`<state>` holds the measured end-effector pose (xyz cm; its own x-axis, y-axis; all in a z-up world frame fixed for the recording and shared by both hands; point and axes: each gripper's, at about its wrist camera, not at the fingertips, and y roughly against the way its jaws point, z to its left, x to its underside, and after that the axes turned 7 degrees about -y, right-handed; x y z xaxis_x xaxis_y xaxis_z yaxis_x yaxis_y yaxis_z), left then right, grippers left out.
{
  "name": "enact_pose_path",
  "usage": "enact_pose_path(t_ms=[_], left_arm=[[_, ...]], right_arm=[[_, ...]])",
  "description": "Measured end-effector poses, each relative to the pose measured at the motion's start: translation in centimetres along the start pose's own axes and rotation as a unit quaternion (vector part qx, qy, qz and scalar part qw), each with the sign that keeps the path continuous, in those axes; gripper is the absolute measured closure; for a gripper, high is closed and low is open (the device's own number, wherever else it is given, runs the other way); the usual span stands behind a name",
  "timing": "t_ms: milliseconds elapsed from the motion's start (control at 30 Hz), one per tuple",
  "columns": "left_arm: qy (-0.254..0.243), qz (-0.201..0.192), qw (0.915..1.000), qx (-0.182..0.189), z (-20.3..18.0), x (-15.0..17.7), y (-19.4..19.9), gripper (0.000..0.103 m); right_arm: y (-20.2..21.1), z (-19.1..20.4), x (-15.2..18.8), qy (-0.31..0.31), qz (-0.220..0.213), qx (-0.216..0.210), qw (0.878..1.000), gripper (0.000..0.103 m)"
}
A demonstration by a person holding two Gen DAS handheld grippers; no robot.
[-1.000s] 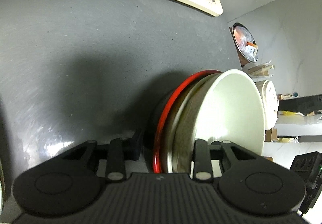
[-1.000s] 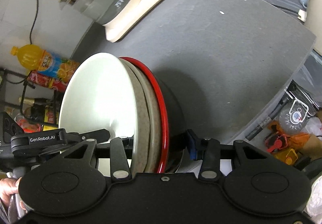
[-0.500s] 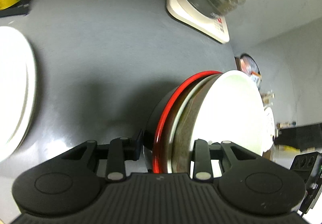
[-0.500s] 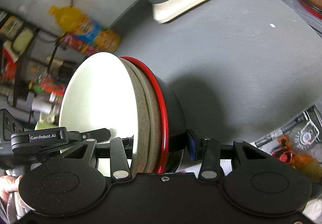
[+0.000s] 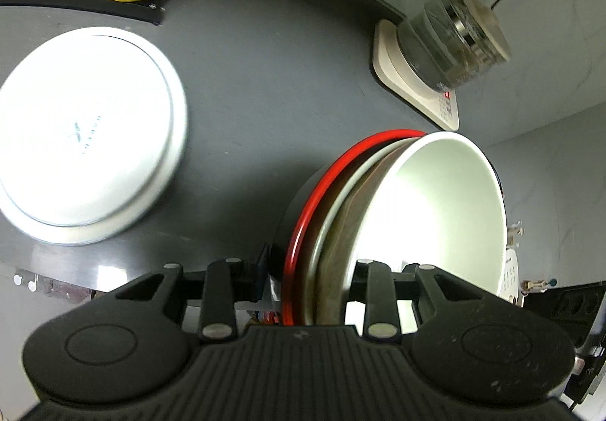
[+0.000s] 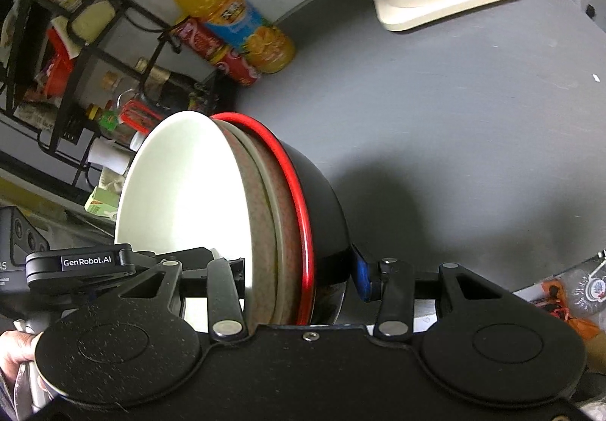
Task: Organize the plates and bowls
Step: 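Carry the bowl stack with the right tool onto the plate stack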
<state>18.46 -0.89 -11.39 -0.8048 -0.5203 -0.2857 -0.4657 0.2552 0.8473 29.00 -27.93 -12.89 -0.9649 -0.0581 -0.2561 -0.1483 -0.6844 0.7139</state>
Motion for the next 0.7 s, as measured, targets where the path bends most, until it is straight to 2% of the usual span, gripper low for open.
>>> enact_pose_path(t_ms=[700], left_arm=[[0.011,-0.017,0.9997,0.014,11.5,-4.1,5.2,0.071]], right_arm=[[-6.6,8.7,1.2,0.001,0.006,0.003,1.000,0.060]])
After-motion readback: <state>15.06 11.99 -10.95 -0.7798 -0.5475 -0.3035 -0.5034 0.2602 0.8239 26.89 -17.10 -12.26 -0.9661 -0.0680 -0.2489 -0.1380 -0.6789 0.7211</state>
